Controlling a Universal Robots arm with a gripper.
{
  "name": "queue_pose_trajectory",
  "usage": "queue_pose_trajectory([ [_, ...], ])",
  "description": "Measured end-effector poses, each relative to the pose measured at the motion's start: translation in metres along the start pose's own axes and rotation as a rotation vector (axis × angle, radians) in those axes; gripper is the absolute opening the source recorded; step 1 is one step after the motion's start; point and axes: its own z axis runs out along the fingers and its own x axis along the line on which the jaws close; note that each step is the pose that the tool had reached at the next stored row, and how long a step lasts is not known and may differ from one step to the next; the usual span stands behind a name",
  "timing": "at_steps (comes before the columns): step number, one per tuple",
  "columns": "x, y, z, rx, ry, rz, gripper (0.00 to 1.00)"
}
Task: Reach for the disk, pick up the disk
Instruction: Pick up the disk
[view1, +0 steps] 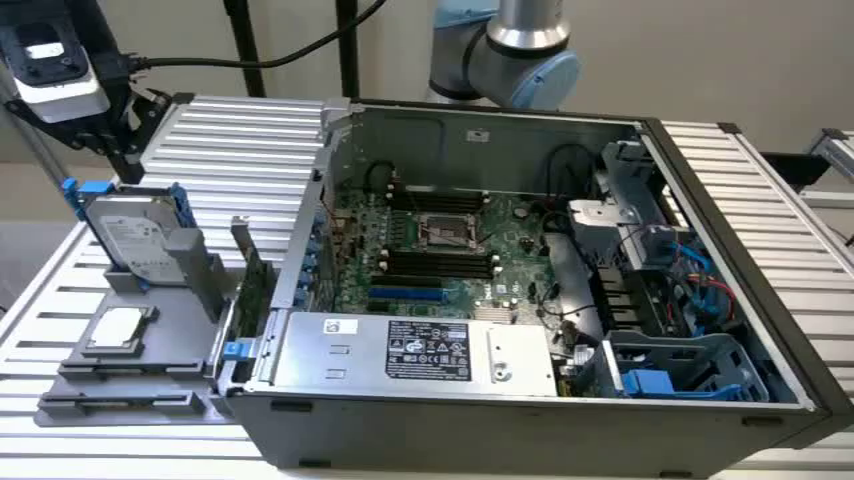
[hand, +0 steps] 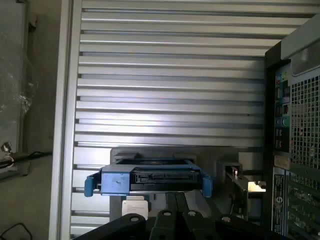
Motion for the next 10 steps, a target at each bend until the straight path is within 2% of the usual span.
queue_pose_trajectory([
  [10,0.0,0.0,0.0,0.0,0.0,0.0,0.11],
])
